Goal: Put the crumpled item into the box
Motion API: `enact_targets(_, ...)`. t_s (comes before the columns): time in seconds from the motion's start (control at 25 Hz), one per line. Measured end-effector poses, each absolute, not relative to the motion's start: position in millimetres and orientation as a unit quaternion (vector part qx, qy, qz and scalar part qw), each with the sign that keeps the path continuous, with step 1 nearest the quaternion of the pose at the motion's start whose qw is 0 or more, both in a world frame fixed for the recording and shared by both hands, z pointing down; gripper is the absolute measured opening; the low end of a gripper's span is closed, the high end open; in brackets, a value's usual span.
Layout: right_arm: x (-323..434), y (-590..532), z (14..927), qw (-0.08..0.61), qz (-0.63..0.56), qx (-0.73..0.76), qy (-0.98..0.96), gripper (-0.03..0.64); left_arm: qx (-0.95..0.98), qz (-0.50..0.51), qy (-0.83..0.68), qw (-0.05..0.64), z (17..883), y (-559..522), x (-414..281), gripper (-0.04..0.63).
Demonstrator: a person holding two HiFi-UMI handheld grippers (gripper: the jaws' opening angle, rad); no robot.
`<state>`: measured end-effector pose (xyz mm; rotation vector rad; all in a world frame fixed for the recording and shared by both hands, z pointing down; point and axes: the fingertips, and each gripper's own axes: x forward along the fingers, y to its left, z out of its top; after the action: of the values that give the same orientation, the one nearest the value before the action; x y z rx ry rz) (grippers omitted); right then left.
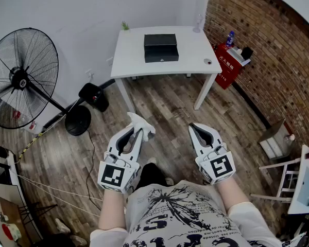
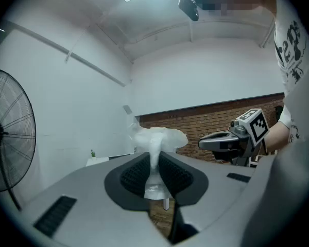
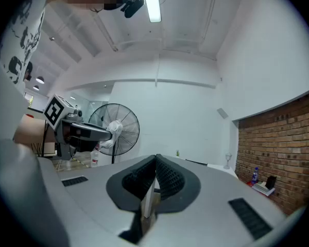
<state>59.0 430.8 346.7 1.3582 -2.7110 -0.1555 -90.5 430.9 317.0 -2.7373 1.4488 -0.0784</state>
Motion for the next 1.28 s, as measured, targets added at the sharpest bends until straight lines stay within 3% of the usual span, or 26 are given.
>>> enact_targets(0.72,80,416,355,0.040,-0.027,0.470,-0.881,0.014,-0.888,-0.068,0.454,0.023,337,421,-78,0.067)
enact_targets(1.28,70,229,374,0.070,0.002,0.489,-0.870,0.015,-0.899,-0.049,0.435,-0.003,350,223,-87,0.067)
